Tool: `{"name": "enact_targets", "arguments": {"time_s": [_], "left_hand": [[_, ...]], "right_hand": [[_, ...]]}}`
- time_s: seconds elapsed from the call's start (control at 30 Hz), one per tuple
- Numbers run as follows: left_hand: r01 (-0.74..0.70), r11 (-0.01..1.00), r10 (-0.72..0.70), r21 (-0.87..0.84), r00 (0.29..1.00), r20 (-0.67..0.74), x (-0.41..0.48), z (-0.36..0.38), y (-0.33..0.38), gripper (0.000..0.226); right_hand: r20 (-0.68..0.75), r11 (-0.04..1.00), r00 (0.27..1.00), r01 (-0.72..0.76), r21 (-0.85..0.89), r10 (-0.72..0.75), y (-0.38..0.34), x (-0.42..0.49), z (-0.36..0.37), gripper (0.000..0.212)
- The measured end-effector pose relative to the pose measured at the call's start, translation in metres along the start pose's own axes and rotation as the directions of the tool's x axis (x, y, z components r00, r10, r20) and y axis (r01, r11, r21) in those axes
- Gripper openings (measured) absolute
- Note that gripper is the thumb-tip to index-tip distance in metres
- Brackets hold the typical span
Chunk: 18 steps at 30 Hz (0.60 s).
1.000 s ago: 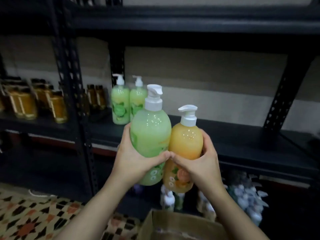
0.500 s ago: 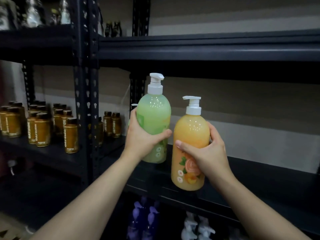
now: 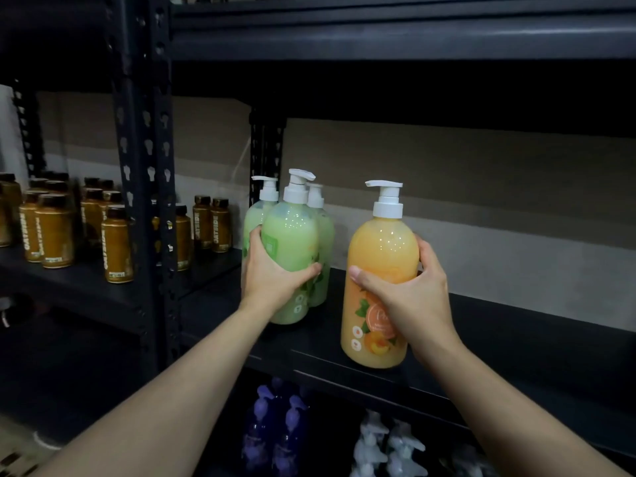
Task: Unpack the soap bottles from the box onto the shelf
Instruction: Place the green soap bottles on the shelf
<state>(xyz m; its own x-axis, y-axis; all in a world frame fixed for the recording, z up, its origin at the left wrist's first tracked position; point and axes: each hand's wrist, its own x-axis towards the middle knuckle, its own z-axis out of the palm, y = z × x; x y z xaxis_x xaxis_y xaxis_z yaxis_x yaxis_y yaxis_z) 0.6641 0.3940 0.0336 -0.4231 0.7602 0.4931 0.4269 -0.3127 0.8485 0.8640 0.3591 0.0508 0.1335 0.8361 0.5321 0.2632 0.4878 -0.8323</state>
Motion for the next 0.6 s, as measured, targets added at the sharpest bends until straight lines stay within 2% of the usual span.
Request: {"name": "enact_targets", "arguments": {"time_s": [0.33,0.6], "left_hand": [[0.094,0.995,-0.094,0.021,0.995,-0.035,0.007,0.008,-0.024,0.116],[0.168,0.986,-0.169,0.004,0.985,0.03,0.002,0.009,-0.04,0.116]], "right_hand": [[-0.011,1.0,1.0,-0.009,0.0,0.009,0.004,-0.002,-0.007,0.092],[-0.043,1.0,0.999,-0.013,-0.013,0.013,0.002,-0.003,-0.013,0.092]]}}
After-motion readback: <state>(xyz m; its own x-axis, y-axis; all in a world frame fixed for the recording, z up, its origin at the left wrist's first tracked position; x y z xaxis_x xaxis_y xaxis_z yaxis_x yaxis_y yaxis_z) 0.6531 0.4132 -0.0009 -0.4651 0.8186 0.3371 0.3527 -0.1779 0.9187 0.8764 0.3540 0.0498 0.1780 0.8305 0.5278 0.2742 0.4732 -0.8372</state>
